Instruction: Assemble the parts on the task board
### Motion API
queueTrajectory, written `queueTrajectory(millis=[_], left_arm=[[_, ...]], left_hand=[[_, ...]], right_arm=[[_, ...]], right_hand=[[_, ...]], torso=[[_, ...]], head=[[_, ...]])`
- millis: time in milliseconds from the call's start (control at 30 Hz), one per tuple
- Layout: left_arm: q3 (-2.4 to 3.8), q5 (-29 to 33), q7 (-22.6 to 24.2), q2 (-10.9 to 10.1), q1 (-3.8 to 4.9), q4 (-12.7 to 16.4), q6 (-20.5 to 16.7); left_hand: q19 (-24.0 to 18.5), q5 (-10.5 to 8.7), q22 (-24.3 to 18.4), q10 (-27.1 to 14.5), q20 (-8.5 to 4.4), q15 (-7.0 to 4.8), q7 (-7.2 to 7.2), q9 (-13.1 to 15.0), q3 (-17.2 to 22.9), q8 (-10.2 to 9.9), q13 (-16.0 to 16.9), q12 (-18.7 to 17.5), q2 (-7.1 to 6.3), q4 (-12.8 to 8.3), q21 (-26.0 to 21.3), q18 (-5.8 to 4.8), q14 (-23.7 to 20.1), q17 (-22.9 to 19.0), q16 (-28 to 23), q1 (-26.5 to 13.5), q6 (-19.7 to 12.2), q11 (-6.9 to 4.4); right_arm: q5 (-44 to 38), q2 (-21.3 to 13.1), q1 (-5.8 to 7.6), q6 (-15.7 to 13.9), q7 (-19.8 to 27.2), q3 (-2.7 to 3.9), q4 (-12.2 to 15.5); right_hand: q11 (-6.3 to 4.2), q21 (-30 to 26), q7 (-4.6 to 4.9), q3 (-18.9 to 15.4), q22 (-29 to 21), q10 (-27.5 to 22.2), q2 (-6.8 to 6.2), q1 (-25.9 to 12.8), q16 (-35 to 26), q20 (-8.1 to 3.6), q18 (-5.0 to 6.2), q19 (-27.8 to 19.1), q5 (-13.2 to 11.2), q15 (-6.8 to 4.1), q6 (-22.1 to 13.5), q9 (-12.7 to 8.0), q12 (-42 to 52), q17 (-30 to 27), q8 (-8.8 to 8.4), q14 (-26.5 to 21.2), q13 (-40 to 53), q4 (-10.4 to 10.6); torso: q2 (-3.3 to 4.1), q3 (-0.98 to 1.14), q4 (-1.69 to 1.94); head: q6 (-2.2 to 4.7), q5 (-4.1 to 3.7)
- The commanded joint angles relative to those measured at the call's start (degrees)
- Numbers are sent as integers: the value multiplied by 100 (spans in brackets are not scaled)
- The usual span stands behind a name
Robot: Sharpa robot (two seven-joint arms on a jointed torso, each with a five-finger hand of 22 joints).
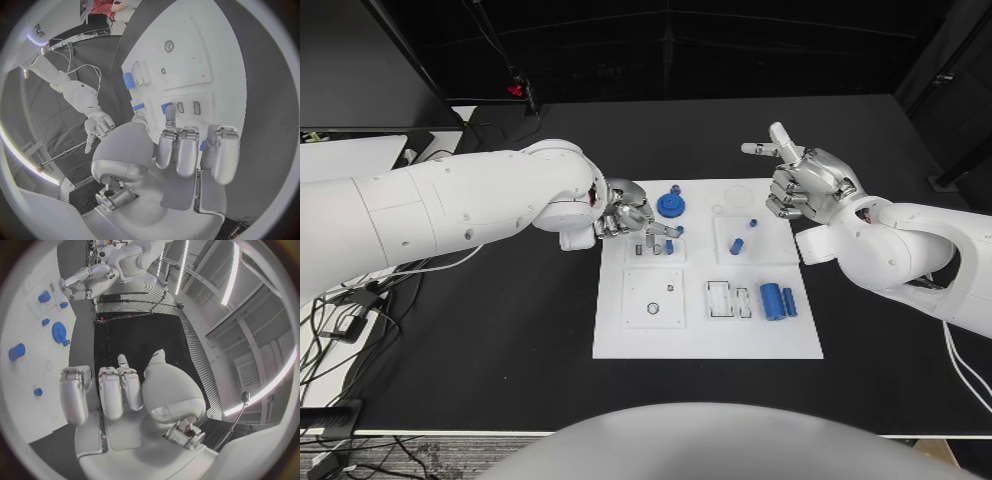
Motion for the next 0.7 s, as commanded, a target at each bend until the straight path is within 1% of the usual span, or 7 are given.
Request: queueTrajectory(millis=[33,167,267,433,533,633,700], left_arm=[[5,-27,-349,64,4,-26,252],[6,-26,-466,168,1,-77,175],[6,-26,-534,275,-3,-143,56],[6,-26,-619,426,-9,-261,24],[6,-26,-648,514,-15,-331,3],[6,-26,-724,583,-20,-385,-10],[6,-26,-791,621,-22,-420,10]], left_hand=[[588,-10,1505,608,-54,-57,-24,57,-39,29,1506,20,90,11,17,-36,610,1506,5,11,45,-60],[588,-1,1505,608,-67,-72,-41,95,-55,11,1506,20,149,11,17,-36,610,1506,5,-1,73,-77],[588,23,1505,608,-95,-105,-83,166,-105,-12,1506,20,180,8,17,-36,610,1506,5,15,197,-115],[588,-60,1505,608,-127,-136,-114,249,-201,-55,1506,20,203,10,17,-36,610,1506,5,-40,295,-146],[588,-62,1505,608,-143,-153,-135,305,-195,-77,1506,20,274,0,17,-36,610,1506,5,15,338,-166],[588,-57,1505,608,-157,-168,-153,359,-202,-78,1506,20,323,6,17,-36,610,1506,5,41,395,-183],[588,-55,1505,608,-164,-176,-162,389,-206,-81,1506,20,360,9,17,-36,610,1506,5,41,417,-191]], right_arm=[[35,5,1,103,-69,1,-4],[35,4,-6,99,-109,-2,-20],[35,6,-13,88,-153,-4,-38],[35,22,-21,81,-199,-8,-60],[35,35,-27,89,-216,-10,-71],[34,42,-32,97,-232,-12,-77],[34,43,-35,100,-240,-13,-76]], right_hand=[[17,18,-4,-29,1505,625,36,15,14,3,-38,626,0,6,-40,-10,14,1505,42,625,1505,-10],[19,18,-2,-22,1505,625,50,22,14,4,-38,626,1,8,-49,-11,14,1505,49,625,1505,-9],[19,18,-2,-19,1505,625,56,23,14,5,-38,626,1,8,-52,-12,14,1505,51,625,1505,-7],[20,18,-1,-17,1505,625,62,23,14,5,-38,626,0,9,-55,-12,14,1505,53,625,1505,-5],[24,18,5,-13,1505,625,77,22,14,8,-38,626,-2,12,-86,-17,14,1505,54,625,1505,-2],[25,18,6,-13,1505,625,80,21,14,8,-38,626,-3,13,-94,-18,14,1505,54,625,1505,-2],[26,18,7,-12,1505,625,83,21,14,9,-38,626,-3,13,-100,-19,14,1505,55,625,1505,-2]], torso=[[3,0,-4],[-1,0,-2],[2,2,2],[1,5,-3],[4,9,0],[3,5,2],[3,8,1]], head=[[-1,-15],[7,-31],[10,-38],[8,-15],[8,-7],[3,-12],[1,-12]])
